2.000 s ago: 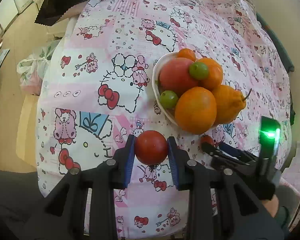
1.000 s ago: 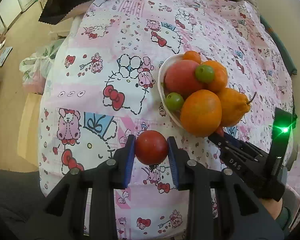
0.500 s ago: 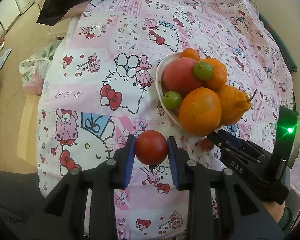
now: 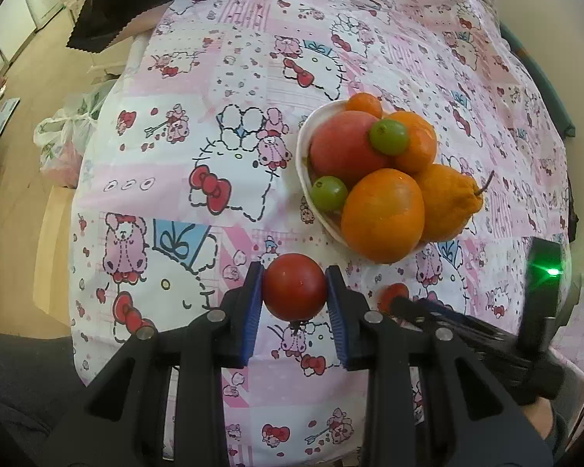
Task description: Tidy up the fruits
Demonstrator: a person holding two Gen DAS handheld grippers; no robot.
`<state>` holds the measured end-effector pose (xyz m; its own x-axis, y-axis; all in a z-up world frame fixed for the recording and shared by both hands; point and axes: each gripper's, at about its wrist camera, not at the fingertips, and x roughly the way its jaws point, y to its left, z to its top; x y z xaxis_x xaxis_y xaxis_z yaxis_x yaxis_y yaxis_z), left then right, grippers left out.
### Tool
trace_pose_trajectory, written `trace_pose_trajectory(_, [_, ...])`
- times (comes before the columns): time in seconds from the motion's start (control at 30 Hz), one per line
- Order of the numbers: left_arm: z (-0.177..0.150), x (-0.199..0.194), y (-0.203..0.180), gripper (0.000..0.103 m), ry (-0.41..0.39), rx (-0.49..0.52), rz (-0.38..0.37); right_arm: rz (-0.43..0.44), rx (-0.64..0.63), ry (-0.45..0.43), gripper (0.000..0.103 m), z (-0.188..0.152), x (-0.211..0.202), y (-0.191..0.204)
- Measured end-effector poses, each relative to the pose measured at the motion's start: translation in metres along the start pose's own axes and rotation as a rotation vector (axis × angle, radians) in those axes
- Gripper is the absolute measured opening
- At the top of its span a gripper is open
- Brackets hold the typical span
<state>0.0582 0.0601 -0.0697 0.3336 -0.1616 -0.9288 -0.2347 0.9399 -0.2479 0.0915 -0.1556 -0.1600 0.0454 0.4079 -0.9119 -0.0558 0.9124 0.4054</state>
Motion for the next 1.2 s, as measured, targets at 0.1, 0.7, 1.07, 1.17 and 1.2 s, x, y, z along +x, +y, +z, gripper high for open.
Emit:
trace_pose_trajectory(0.1, [0.000,0.000,0.001,0.028,0.000,0.002,0.003,-0.019,-0.021,0.013,0.032,-0.003,0.006,0.003])
trace_pose_trajectory(0.7, [0.001,-0.002,0.010,0.028,-0.003,-0.021,0.004,-0.097,-0.184,-0.223,0.021,0.017,-0.030,0.025])
trace_pose_trajectory(1.07, [0.002,-0.005,-0.005,0.028,-0.009,0.011,-0.019,-0.173,-0.212,-0.071,0.041,0.001,0.010,0.027])
trace_pose_trajectory(1.17, [0.001,-0.006,0.003,0.028,-0.013,-0.006,-0.007,-0.190,-0.230,-0.098,0.039,0.004,0.010,0.029])
trace_pose_trajectory(1.2, [0.001,-0.006,0.006,0.028,-0.011,-0.016,-0.005,-0.188,-0.231,-0.105,0.038,0.006,0.009,0.030])
